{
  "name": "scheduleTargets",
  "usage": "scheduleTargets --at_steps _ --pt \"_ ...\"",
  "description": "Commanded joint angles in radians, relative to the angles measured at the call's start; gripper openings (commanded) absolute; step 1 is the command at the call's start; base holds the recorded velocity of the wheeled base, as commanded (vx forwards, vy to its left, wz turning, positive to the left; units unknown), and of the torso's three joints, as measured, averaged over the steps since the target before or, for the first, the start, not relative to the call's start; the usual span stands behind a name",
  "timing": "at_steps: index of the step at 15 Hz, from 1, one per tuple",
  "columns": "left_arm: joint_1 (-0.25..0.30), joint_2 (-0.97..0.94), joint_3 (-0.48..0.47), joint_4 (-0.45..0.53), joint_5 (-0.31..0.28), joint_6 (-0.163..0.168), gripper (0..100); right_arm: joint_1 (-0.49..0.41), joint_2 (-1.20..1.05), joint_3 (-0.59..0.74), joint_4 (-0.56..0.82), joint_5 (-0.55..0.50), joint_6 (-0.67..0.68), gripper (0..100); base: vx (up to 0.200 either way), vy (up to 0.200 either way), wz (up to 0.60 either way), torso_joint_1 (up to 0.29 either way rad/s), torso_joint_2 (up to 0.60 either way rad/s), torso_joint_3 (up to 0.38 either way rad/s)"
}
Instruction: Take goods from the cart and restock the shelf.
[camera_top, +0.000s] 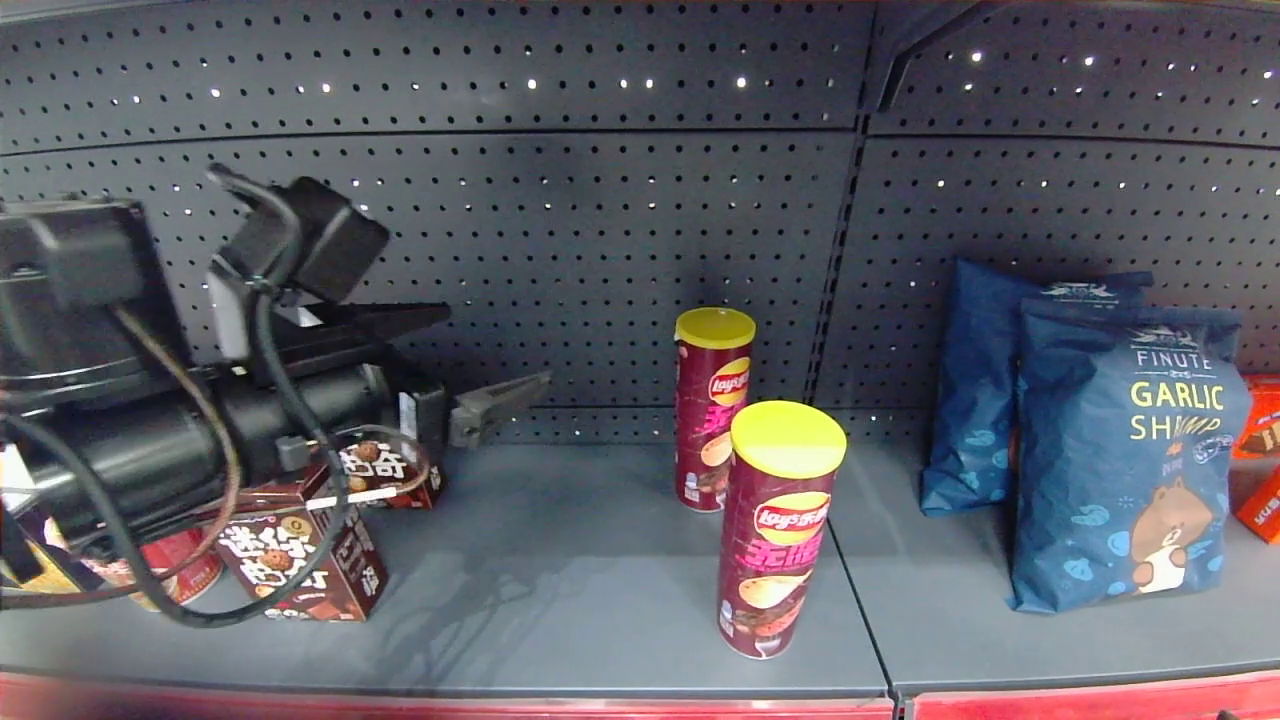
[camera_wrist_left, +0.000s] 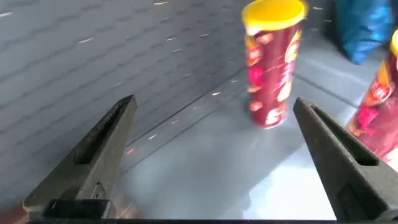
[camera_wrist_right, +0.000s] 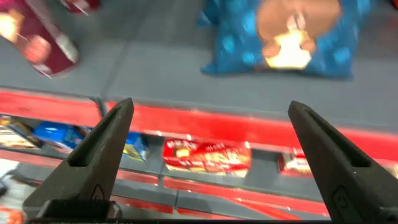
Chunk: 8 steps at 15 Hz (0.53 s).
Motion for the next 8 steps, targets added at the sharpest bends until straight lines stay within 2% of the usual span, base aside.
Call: scheduleTargets --at_steps 1,3,5,7,8 --pt "0.125 -0.224 0.147 0.000 0.012 -0.001 100 0.001 0.124 -0.087 -0.006 0.036 -0.002 100 0.000 0.000 0.00 0.000 0.00 0.000" --pt "0.214 -0.356 0.244 0.007 0.012 -0.003 100 0.003 0.232 -0.126 -0.052 0.063 -0.005 100 0.000 0.000 0.00 0.000 0.00 0.000" --pt "0.251 -0.433 0.295 0.029 0.015 -0.003 100 0.026 0.318 -0.129 -0.135 0.054 -0.007 100 0.000 0.000 0.00 0.000 0.00 0.000" --pt "0.321 -0.516 0.355 0.033 0.041 -0.004 100 0.046 0.428 -0.144 -0.220 0.046 -0.007 100 0.000 0.000 0.00 0.000 0.00 0.000" --pt "0.373 -0.559 0.384 0.035 0.042 -0.015 100 0.061 0.477 -0.161 -0.242 0.046 -0.007 100 0.000 0.000 0.00 0.000 0.00 0.000"
